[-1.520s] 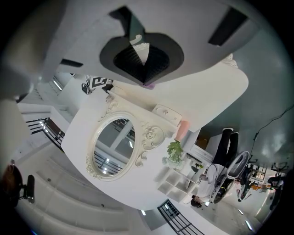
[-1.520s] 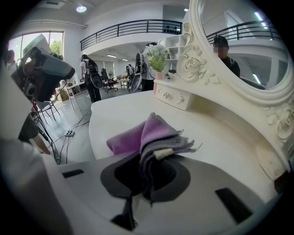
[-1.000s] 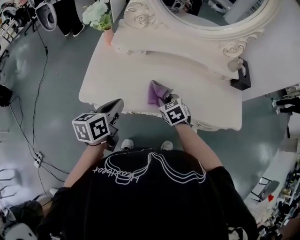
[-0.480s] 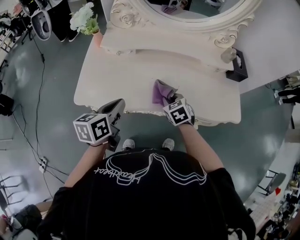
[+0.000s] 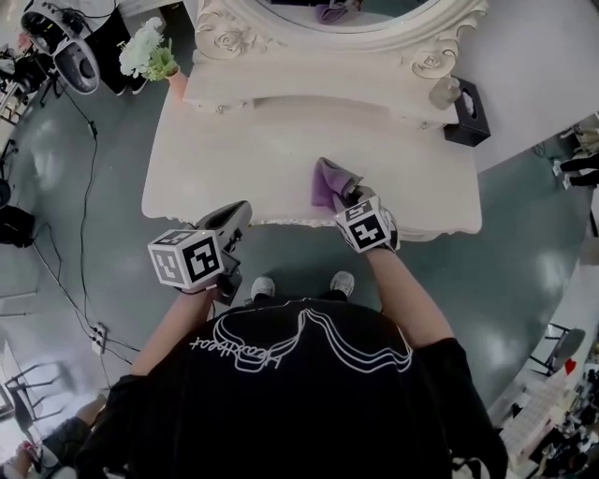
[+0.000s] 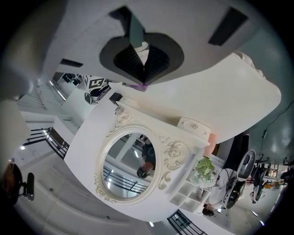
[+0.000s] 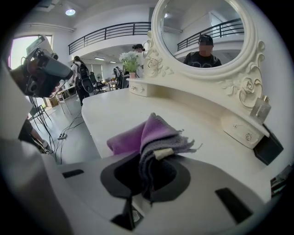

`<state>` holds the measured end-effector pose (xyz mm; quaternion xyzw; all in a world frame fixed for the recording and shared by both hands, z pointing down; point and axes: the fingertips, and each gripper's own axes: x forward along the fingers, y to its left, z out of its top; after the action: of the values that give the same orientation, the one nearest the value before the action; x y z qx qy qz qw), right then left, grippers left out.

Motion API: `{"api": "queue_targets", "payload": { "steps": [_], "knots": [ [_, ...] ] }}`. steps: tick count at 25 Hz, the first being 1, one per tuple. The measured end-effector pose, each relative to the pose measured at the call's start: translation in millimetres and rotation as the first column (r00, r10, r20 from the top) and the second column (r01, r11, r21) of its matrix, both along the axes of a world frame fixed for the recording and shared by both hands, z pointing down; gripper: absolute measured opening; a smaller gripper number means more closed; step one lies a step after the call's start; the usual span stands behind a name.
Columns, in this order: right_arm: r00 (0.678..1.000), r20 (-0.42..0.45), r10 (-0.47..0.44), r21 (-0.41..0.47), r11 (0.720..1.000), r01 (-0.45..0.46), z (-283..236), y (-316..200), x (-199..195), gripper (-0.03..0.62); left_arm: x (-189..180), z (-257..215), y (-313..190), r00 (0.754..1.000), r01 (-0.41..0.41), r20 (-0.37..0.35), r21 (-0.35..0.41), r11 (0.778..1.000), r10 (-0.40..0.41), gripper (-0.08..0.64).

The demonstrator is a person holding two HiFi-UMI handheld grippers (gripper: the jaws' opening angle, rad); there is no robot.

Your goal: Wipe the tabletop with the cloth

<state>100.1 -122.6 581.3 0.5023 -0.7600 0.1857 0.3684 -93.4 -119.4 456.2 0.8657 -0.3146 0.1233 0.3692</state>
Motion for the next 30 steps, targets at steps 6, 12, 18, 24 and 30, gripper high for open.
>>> {"api": "queue_targets", "payload": {
  "steps": [6, 12, 18, 24, 30],
  "knots": [
    [1.000, 0.003, 0.016, 0.011, 1.000, -0.016, -0.5, 9.7, 22.8, 0.044, 25.3, 1.8, 5.8, 0.999, -0.038, 0.010, -0.003, 0.999, 0.038, 0.004],
    [0.998, 0.005, 0.055, 0.005, 0.998, -0.055, 0.9, 24.1, 52.4, 0.046, 57.1, 2.1, 12.3, 0.996, -0.089, 0.018, -0.008, 0.996, 0.089, 0.003],
    [0.996, 0.004, 0.088, 0.012, 0.996, -0.088, -0.8, 37.8, 82.9, 0.046, 90.7, 0.1, 18.7, 0.989, -0.146, 0.024, -0.006, 0.989, 0.146, 0.003],
    [0.992, 0.000, 0.124, 0.007, 0.992, -0.124, -0.5, 51.7, 115.3, 0.046, 125.2, -1.5, 22.9, 0.981, -0.195, 0.024, -0.001, 0.981, 0.195, 0.004],
    [0.988, 0.001, 0.155, -0.002, 0.988, -0.155, -1.0, 64.4, 150.0, 0.046, 162.3, -4.0, 28.4, 0.971, -0.239, 0.015, 0.004, 0.971, 0.239, 0.004]
  ]
}}
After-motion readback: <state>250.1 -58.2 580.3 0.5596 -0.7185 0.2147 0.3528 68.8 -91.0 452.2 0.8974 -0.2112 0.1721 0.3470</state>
